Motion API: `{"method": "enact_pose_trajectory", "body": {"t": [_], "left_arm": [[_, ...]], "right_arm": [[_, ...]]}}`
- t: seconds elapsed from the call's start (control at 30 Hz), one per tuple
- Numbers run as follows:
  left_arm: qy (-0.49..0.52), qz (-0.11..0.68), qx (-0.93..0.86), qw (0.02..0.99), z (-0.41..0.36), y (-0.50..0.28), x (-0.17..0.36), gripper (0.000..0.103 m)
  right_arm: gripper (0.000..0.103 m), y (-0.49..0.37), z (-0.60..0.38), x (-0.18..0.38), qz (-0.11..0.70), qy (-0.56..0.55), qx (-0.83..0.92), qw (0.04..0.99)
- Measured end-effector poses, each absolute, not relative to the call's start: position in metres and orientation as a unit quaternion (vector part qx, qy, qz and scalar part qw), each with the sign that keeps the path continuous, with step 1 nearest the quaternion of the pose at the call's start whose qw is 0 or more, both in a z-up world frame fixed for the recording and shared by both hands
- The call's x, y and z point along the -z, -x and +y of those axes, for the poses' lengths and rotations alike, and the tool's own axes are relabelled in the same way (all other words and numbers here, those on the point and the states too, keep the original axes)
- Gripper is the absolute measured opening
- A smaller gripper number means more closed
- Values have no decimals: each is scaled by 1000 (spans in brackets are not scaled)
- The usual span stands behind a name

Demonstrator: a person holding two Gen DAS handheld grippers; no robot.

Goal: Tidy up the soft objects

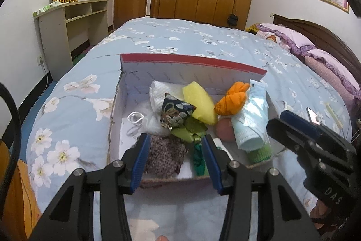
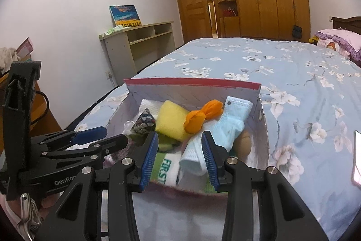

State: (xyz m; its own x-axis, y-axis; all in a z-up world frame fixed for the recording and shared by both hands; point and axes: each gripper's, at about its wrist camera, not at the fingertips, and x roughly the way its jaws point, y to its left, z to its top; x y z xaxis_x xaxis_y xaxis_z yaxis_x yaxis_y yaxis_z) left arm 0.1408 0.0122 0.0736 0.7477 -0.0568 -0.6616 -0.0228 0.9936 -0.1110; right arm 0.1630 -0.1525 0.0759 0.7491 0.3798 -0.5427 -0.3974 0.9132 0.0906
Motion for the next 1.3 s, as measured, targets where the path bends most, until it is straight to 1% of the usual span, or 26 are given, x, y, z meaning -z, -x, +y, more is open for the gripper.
{"method": "enact_pose_trajectory", "body": {"t": [0.03,0.07,0.13,0.67,0.93,1.3], "left_arm": [[57,355,8,933,12,-137,-73,50],[57,354,7,933,12,-133,-73,50],[59,354,7,933,12,-126,-72,50],[59,374,6,926,0,-90,-45,50],[64,397,-10,916,1,-94,-16,50],[48,415,-20,908,-7,-103,14,50]], "right_arm": [[43,-158,-153,-75,286,16,-205,936],[46,-155,-153,-75,286,17,-203,936],[48,-145,-154,-72,286,17,-197,938],[49,-105,-166,-39,310,14,-162,937],[49,-110,-171,-11,335,5,-128,933],[49,-120,-172,11,351,14,-103,931]]}}
